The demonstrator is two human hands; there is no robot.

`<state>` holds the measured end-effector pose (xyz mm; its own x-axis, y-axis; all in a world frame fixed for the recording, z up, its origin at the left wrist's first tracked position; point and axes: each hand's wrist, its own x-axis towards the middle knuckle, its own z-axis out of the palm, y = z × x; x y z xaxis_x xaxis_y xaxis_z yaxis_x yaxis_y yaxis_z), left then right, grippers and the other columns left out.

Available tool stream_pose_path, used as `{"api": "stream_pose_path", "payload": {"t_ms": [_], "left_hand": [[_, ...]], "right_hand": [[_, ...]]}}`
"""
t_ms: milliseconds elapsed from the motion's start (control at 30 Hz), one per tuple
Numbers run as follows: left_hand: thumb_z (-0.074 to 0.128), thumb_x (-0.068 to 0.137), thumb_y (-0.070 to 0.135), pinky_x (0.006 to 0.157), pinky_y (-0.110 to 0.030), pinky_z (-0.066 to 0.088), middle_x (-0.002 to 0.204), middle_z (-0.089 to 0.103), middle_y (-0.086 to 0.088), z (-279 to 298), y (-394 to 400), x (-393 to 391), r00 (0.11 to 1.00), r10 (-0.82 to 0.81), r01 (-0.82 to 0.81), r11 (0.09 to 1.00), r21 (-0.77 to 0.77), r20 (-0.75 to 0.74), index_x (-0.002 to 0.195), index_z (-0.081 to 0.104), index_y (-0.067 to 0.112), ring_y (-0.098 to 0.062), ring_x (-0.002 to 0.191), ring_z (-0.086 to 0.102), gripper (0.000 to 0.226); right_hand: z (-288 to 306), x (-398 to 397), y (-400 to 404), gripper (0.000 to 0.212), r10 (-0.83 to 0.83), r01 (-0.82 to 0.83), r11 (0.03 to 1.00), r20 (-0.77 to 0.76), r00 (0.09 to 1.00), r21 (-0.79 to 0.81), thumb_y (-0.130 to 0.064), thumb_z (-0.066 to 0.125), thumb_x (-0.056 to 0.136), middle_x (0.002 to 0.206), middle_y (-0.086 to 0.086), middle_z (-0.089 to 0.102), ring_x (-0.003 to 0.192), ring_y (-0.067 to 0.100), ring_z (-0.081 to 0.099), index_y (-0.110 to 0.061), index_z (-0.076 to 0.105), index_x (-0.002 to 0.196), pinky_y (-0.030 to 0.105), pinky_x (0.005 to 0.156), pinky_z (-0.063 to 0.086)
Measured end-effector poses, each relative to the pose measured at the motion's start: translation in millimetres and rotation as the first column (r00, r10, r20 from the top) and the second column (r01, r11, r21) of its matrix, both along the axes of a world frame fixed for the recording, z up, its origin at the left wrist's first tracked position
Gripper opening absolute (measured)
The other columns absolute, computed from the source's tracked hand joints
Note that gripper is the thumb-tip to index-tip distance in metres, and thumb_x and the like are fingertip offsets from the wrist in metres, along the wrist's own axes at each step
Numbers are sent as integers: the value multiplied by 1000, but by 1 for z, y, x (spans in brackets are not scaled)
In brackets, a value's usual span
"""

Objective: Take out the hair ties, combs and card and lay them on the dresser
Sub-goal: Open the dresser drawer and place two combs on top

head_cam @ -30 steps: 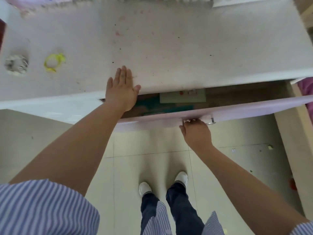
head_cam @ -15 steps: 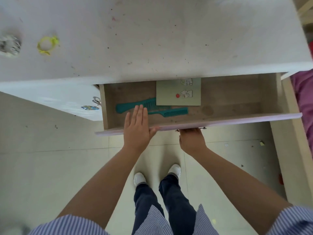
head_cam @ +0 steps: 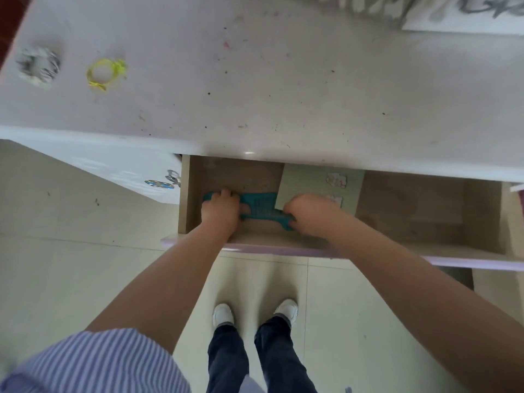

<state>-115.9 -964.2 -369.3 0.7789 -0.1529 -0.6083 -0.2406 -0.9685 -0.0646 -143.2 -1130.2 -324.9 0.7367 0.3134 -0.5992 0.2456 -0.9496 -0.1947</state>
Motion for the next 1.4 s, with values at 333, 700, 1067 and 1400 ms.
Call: {"api": "stream_pose_path", "payload": {"t_ms": [333, 700, 1067, 1400], "left_hand": [[42, 94, 9, 100, -42, 41, 137, 43, -16, -20, 16, 20, 979, -197, 190, 975, 118, 48, 128, 47, 5, -33, 126, 38, 35], [51, 89, 32, 78, -37, 52, 112, 67, -13, -4, 23, 24, 953, -298, 296, 955, 36, 57, 119, 45, 9, -33, 100, 63, 38], [56, 89, 24, 55, -24, 28, 61, 51, -11, 98, 73, -24, 980, -42, 120, 905, -408, 194, 89, 50, 5, -30, 54, 47, 20], [56, 89, 11, 67, -35, 47, 92, 63, -18, 123, 82, 27, 743, 609, -250, 637, -729, 278, 131, 35, 3, -36, 82, 64, 48]], "right_hand": [[-60, 8, 36, 28, 207, -198, 967, 37, 978, -158, 6, 41, 90, 111, 12, 68, 100, 29, 64, -2, 64, 104, 34, 79, 52], [-56, 6, 36, 28, 182, -166, 970, 76, 980, -179, 1, 43, 91, 113, 10, 68, 101, 29, 64, -5, 62, 111, 34, 80, 52], [34, -28, 14, 15, -18, -91, 980, 540, 841, 175, -9, 51, 73, 57, 9, 66, 43, 23, 60, -6, 66, 74, 18, 37, 37], [114, 28, 44, 24, -120, -101, 970, 799, 590, 221, 8, 75, 54, 65, 26, 65, 45, 36, 60, 7, 69, 77, 31, 32, 51]]}}
